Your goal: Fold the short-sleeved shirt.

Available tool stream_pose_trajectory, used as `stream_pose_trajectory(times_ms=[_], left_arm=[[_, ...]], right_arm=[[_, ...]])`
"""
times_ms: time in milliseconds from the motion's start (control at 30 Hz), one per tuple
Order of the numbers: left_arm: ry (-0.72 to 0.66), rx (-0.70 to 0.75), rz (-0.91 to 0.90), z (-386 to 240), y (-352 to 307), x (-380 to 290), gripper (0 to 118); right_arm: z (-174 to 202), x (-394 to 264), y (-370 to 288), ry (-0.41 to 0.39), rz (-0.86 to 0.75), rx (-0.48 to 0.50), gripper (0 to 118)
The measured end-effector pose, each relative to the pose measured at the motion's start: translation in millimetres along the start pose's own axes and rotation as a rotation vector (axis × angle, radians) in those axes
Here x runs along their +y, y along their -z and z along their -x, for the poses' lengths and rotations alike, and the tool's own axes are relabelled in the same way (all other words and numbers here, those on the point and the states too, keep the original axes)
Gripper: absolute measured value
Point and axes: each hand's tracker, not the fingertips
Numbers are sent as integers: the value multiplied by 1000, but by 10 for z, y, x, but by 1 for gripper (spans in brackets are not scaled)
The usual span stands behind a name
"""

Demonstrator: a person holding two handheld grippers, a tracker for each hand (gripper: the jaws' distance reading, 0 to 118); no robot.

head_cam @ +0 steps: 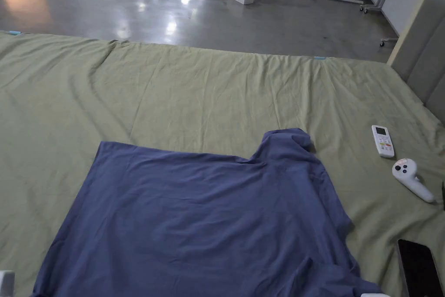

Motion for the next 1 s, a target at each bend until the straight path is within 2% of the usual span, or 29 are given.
stream_pose_trajectory(times_ms=[167,200,467,800,933,1000], left_arm=[[-22,-26,-42,17,-89,47,9],[-22,-30,-54,15,-124,77,9],[-34,-64,-182,-57,-218,558,9],[-17,-31,-205,-205,438,1515,9],[-23,1,-158,-281,726,1687,9],[-35,4,-134,-322,862,1724,9]], right_arm=[[-3,11,-222,-13,-41,-6,5],[-6,35,-285,14,-89,-3,5],[-87,557,-476,60,-188,14,5],[-107,1681,120,93,-239,14,5],[-61,1964,514,107,-221,25,5],[-35,2020,692,86,-198,23,5]])
